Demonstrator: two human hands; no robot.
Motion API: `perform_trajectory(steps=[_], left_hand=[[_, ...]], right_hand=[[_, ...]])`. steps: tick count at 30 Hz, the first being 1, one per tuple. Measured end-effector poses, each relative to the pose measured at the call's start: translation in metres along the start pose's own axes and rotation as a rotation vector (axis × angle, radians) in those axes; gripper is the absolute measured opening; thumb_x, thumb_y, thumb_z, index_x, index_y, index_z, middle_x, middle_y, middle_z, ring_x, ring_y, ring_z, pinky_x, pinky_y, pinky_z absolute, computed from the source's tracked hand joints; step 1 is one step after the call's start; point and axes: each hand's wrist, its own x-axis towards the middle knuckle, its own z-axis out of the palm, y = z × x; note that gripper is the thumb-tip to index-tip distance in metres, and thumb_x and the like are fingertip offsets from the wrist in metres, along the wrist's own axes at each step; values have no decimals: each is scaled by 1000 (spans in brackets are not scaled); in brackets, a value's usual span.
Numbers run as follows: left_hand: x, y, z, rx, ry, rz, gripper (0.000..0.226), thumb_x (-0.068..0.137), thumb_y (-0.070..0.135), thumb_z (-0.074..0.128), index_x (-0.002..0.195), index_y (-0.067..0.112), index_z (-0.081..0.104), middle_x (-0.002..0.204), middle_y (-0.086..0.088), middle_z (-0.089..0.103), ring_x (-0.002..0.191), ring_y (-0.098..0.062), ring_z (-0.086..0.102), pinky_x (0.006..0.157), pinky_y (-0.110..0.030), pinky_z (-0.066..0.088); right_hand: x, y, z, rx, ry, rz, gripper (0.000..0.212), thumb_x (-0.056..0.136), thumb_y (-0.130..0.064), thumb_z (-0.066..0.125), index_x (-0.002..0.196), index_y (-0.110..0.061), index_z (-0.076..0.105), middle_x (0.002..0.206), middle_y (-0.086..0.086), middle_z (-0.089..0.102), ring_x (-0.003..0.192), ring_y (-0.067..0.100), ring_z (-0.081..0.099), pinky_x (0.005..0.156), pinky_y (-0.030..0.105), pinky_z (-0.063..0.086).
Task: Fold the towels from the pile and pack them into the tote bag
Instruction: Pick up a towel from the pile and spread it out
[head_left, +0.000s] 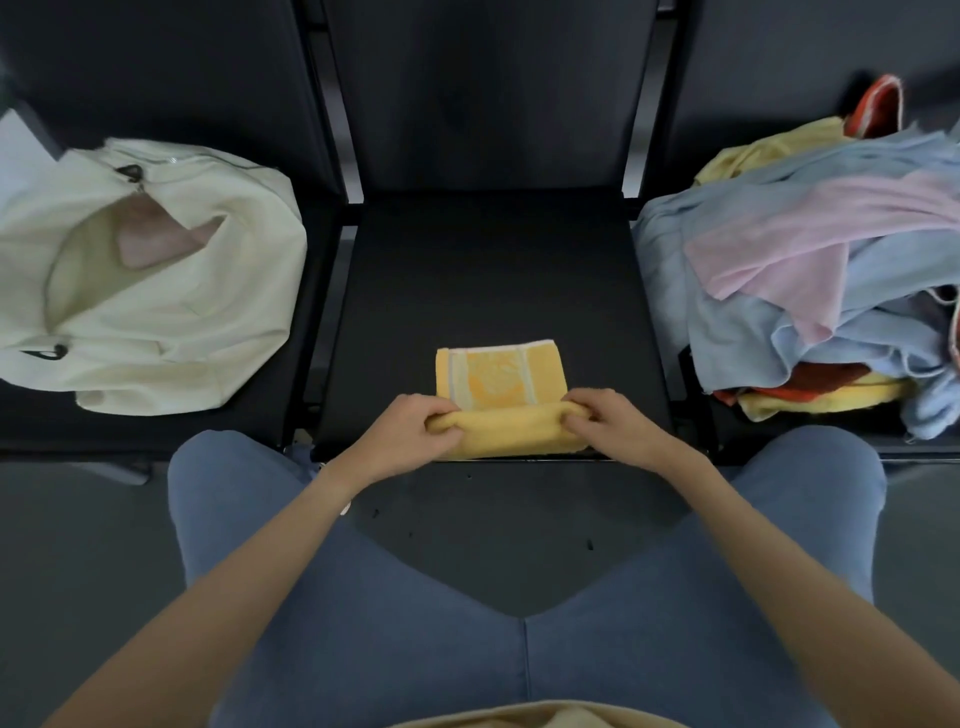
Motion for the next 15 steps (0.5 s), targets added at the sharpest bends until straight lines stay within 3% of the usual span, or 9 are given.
perform_trajectory(steps=[3, 6, 9, 12, 15], left_hand=[[11, 3, -3, -104, 130, -30, 10, 87, 12, 60, 85, 18, 67, 74, 9, 60, 63, -2, 52, 58, -15, 39], [27, 2, -1, -172, 279, -100, 13, 91, 18, 61, 104, 20, 64, 95, 10, 62, 82, -3, 55, 67, -12, 41], [37, 0, 6, -340, 389, -224, 26, 91, 23, 64, 115, 14, 59, 108, 5, 58, 97, -7, 53, 71, -13, 41], [39, 0, 12, -486, 464, -370, 41, 92, 28, 64, 125, 8, 53, 113, -1, 56, 104, -12, 53, 77, -19, 43], [36, -1, 16, -587, 411, -428, 52, 92, 33, 63, 135, 9, 45, 119, -2, 54, 107, -12, 51, 81, -23, 42]], right_hand=[[5, -1, 1, 341, 168, 79, 15, 96, -20, 53, 101, -13, 64, 92, -5, 60, 85, 5, 55, 72, 16, 43], [13, 3, 5, 555, 177, 182, 27, 88, -32, 65, 110, -16, 61, 108, -3, 63, 100, 11, 59, 86, 25, 49], [23, 13, 13, 385, 125, 215, 48, 81, -28, 75, 121, -15, 52, 113, -2, 60, 104, 13, 58, 84, 26, 51], [33, 16, 20, 266, 170, 184, 41, 87, -26, 69, 119, -11, 48, 106, -2, 57, 100, 15, 56, 77, 22, 47], [40, 14, 26, 155, 200, 186, 37, 91, -29, 62, 118, -9, 46, 100, -3, 54, 93, 13, 53, 68, 21, 40]])
